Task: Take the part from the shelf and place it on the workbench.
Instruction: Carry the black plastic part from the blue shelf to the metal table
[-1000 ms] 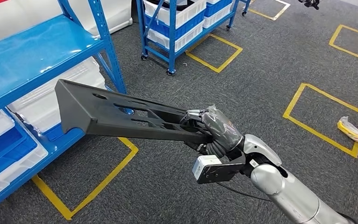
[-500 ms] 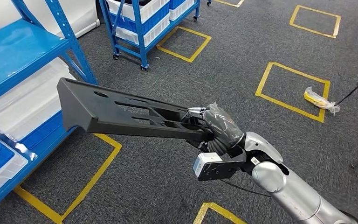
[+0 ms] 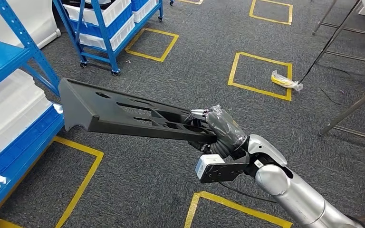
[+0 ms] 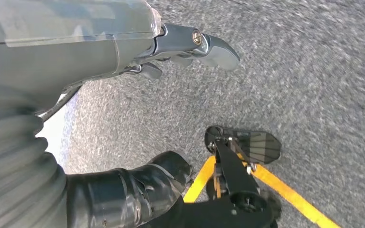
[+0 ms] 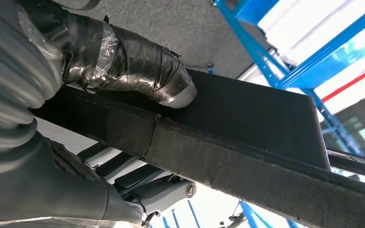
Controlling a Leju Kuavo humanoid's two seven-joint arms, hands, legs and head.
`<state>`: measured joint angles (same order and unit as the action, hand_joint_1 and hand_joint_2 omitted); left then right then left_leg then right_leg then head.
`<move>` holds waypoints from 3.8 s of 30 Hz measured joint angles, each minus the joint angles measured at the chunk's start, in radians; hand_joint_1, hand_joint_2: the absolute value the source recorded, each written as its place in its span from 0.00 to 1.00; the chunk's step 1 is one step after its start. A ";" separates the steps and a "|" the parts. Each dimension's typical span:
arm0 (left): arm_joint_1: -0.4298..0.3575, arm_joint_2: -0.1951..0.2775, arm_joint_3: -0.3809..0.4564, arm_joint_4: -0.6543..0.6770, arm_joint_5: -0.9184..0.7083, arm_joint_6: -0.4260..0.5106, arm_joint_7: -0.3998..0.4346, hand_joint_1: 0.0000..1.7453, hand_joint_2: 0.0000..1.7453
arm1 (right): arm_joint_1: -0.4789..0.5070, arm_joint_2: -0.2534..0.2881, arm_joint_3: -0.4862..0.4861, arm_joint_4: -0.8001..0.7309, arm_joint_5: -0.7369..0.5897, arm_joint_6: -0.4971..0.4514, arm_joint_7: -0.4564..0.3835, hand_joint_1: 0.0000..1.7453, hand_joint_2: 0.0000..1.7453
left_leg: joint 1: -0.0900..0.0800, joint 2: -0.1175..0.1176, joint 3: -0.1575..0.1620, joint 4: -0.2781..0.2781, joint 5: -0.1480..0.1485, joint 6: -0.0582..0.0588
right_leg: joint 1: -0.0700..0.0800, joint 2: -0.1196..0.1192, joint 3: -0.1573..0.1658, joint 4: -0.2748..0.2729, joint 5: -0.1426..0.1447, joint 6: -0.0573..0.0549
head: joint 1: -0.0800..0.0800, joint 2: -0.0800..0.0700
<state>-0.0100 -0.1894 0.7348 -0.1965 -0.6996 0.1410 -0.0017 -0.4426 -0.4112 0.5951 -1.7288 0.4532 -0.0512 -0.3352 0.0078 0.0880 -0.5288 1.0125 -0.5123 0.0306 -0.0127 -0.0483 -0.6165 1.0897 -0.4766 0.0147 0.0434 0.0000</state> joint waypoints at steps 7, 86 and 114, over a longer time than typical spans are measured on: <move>-0.005 -0.001 0.003 0.000 0.001 0.000 -0.001 0.00 1.00 | -0.008 0.001 0.000 0.000 0.000 0.000 0.000 1.00 1.00 | 0.006 -0.043 -0.034 0.075 -0.054 -0.035 | 0.010 0.029 0.022 -0.072 0.021 -0.050 | 0.000 0.000; 0.009 0.000 0.044 -0.010 -0.025 -0.039 0.052 0.00 1.00 | -0.073 -0.172 -0.105 0.141 0.438 -0.161 0.241 1.00 1.00 | 0.005 -0.077 -0.053 -0.008 0.049 0.019 | 0.003 0.062 -0.100 0.159 -0.093 0.008 | 0.006 0.000; 0.005 -0.008 0.071 -0.017 -0.030 -0.029 0.032 0.00 1.00 | -0.093 -0.151 -0.129 0.205 0.457 -0.165 0.242 1.00 1.00 | 0.004 -0.124 -0.063 -0.006 0.057 0.019 | 0.002 0.135 0.020 -0.028 -0.032 0.001 | 0.007 0.000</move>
<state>-0.0048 -0.1974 0.8062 -0.2133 -0.7297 0.1115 0.0302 -0.5356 -0.5621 0.4659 -1.5238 0.9097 -0.2160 -0.0935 0.0119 -0.0359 -0.5914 1.0066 -0.4551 0.0496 -0.0108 0.0864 -0.5968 1.0615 -0.5090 0.0154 0.0504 0.0000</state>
